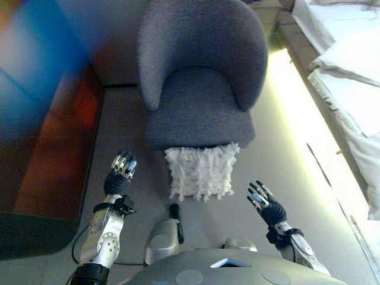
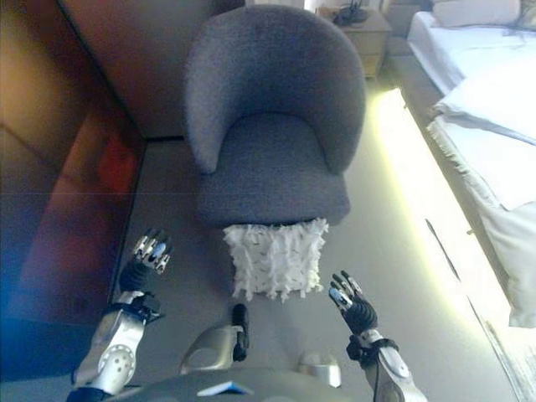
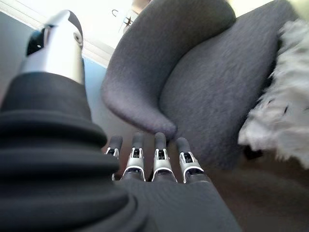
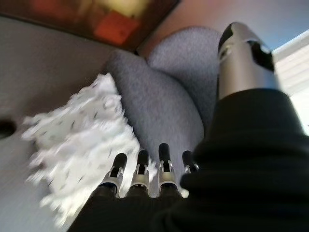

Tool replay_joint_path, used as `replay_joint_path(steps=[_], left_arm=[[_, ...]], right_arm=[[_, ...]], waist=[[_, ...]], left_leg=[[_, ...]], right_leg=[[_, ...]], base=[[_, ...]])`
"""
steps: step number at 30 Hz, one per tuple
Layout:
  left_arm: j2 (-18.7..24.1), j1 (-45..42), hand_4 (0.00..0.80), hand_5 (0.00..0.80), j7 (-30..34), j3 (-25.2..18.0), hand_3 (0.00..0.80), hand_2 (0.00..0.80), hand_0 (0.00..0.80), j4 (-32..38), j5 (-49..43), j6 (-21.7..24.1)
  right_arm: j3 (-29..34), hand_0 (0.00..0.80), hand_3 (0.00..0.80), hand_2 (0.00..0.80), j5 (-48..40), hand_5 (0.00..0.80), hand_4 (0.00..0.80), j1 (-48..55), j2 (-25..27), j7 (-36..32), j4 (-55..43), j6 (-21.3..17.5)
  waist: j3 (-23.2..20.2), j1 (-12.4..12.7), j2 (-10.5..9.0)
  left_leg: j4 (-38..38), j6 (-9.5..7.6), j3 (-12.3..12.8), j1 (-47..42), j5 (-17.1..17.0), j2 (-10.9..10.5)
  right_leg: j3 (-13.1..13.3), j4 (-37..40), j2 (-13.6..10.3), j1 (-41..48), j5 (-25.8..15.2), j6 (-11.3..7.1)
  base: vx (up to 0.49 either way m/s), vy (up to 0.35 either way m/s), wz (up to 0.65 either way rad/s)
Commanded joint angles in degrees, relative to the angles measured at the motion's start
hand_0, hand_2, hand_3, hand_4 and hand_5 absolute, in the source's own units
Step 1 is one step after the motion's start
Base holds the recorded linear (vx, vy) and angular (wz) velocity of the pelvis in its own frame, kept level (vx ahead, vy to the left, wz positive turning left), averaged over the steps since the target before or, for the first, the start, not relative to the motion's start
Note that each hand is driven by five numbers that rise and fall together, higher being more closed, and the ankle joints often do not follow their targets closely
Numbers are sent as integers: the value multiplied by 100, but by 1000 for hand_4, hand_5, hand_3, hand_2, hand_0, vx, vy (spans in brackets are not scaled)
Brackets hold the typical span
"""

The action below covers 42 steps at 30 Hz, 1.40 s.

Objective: Pick up the cushion and take it to the sofa

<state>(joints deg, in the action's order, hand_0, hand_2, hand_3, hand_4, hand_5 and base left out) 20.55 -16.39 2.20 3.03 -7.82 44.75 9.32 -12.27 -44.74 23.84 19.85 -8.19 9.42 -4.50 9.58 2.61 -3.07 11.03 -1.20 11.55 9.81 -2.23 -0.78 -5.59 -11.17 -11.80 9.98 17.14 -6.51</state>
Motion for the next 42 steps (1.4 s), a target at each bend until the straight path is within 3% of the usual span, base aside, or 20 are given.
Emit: replay_joint_path(steps=[1, 2, 3, 5, 8, 9, 10, 12, 14, 16, 19, 24, 27, 29, 32, 35, 39, 40, 42], left_arm=[[145, -185, 0, 0, 55, -237, 0, 0, 0, 411, 195, 183], [145, -172, 0, 0, 46, -274, 0, 0, 0, 425, 102, 152], [141, -147, 0, 0, 67, -267, 0, 0, 0, 412, 46, 157], [177, -50, 0, 0, 43, -220, 0, 0, 0, 409, -51, 87], [254, 169, 0, 0, -48, -181, 0, 0, 0, 438, -33, -41], [269, 265, 0, 0, -57, -186, 0, 0, 0, 432, -14, -96], [270, 273, 0, 0, -59, -187, 0, 0, 0, 430, -14, -100], [314, 356, 0, 0, -133, -132, 0, 0, 0, 396, 15, -54], [345, 379, 0, 0, -172, -81, 0, 0, 0, 417, 29, 24], [377, 350, 0, 0, -187, -46, 0, 0, 0, 548, 24, 17], [405, 279, 0, 0, -165, -76, 0, 0, 0, 621, -42, -36], [443, 155, 0, 0, -195, -212, 0, 0, 0, 546, -118, -62], [402, 115, 0, 0, -304, -228, 0, 0, 0, 425, -203, -38], [340, 115, 0, 0, -440, -243, 0, 0, 0, 265, -101, 23], [287, 150, 0, 0, -623, -296, 0, 0, 0, 6, -146, 151], [143, 235, 0, 0, -765, -214, 0, 0, 0, -253, -277, 230], [29, 341, 0, 0, -734, 6, 0, 0, 0, -633, -349, 422], [32, 462, 0, 0, -711, 97, 0, 0, 0, -817, -412, 483], [19, 687, 0, 0, -708, 197, 0, 0, 0, -1041, -552, 523]], right_arm=[[130, 0, 0, 0, -142, 0, 0, -144, -5, -84, -298, -40], [80, 0, 0, 0, -136, 0, 0, -183, -86, -57, -257, -102], [64, 0, 0, 0, -153, 0, 0, -205, -144, -37, -238, -138], [22, 0, 0, 0, -115, 0, 0, -168, -226, 149, -313, -195], [-104, 0, 0, 0, -59, 0, 0, -122, -284, 273, -341, -315], [-122, 0, 0, 0, -37, 0, 0, -122, -302, 265, -274, -379], [-120, 0, 0, 0, -37, 0, 0, -124, -303, 261, -266, -384], [-108, 0, 0, 0, -98, 0, 0, -186, -304, 247, -146, -477], [-123, 0, 0, 0, -171, 0, 0, -296, -292, 200, -57, -561], [-113, 0, 0, 0, -188, 0, 0, -387, -288, 226, -34, -576], [-22, 0, 0, 0, -239, 0, 0, -385, -295, 241, -57, -465], [77, 0, 0, 0, -231, 0, 0, -334, -268, -26, 74, -347], [17, 0, 0, 0, -126, 0, 0, -378, -204, -29, 114, -240], [-55, 0, 0, 0, -56, 0, 0, -435, -86, -42, -13, -120], [-180, 0, 0, 0, -21, 0, 0, -539, 135, -68, -98, -15], [-192, 0, 0, 0, 148, 0, 0, -711, 275, -113, 65, -68], [-159, 0, 0, 0, 206, 0, 0, -853, 379, -38, 167, -147], [-163, 0, 0, 0, 229, 0, 0, -984, 422, 45, 256, -175], [-193, 0, 0, 0, 320, 0, 0, -1226, 396, 193, 486, -274]], waist=[[-235, 219, -45], [-287, 288, -147], [-308, 306, -158], [-359, 255, -114], [-325, 143, -21], [-290, 115, 7], [-281, 113, 14], [-177, 73, 50], [-52, 31, -18], [12, -30, -109], [2, -141, -178], [-105, -129, -251], [-197, -156, -274], [-234, -228, -239], [-247, -336, -180], [-135, -327, -117], [46, -283, 94], [125, -213, 221], [239, -96, 342]], left_leg=[[-68, 204, -492, 609, -44, 402], [11, 54, -376, 497, 219, 213], [-12, -61, -324, 417, 307, 126], [-5, -309, -284, 195, 531, -64], [58, -431, -140, -129, 756, -116], [102, -403, -97, -246, 805, -101], [107, -395, -101, -259, 811, -94], [95, -333, -173, -505, 890, -82], [255, -267, -240, -627, 1139, -105], [308, -225, -316, -637, 1226, -142], [252, -126, -507, -818, 1338, -155], [184, 15, -569, -1170, 1515, 70], [243, 104, -640, -1369, 1603, 240], [301, 178, -652, -1578, 1532, 435], [983, 375, -631, -1501, 937, 891], [2041, 465, -566, -832, 409, 1059], [1262, 665, -434, -660, 12, 1092], [595, 754, -480, -562, -235, 1135], [50, 873, -626, -351, -530, 1198]], right_leg=[[-416, -169, 132, 377, -552, 63], [-576, -879, -302, 357, -984, -55], [-585, -1362, -493, 249, -1277, -95], [-467, -2601, -776, -226, -1782, -106], [-414, -3089, -979, -974, -1833, 67], [-519, -2655, -956, -1141, -1678, 161], [-535, -2598, -941, -1143, -1663, 171], [-645, -1762, -841, -1466, -1658, 149], [-654, -848, -875, -1781, -2159, -77], [-481, 52, -908, -1978, -2673, -254], [-183, 845, -908, -2090, -3033, -455], [-384, 944, -953, -2052, -3039, -567], [-376, 851, -820, -1995, -2871, -565], [-295, 488, -723, -2106, -2737, -502], [-250, 189, -370, -2114, -2279, -294], [-424, 67, -238, -1886, -1973, 36], [-641, -32, -288, -1629, -1757, 45], [-732, -82, -301, -1600, -1656, -3], [-828, -151, -334, -1613, -1541, -25]], base=[[429, 210, -23], [450, 272, -20], [472, 326, -25], [327, 302, -15], [248, 169, 13], [193, 14, 2], [260, -78, -3], [208, -137, -6], [170, -197, -12], [154, -223, 2], [269, -183, 28], [297, -222, 32], [301, -264, 0], [257, -226, -6], [205, -250, 6], [154, -144, 11], [95, 121, 17], [21, 177, 33], [12, 163, 41]])
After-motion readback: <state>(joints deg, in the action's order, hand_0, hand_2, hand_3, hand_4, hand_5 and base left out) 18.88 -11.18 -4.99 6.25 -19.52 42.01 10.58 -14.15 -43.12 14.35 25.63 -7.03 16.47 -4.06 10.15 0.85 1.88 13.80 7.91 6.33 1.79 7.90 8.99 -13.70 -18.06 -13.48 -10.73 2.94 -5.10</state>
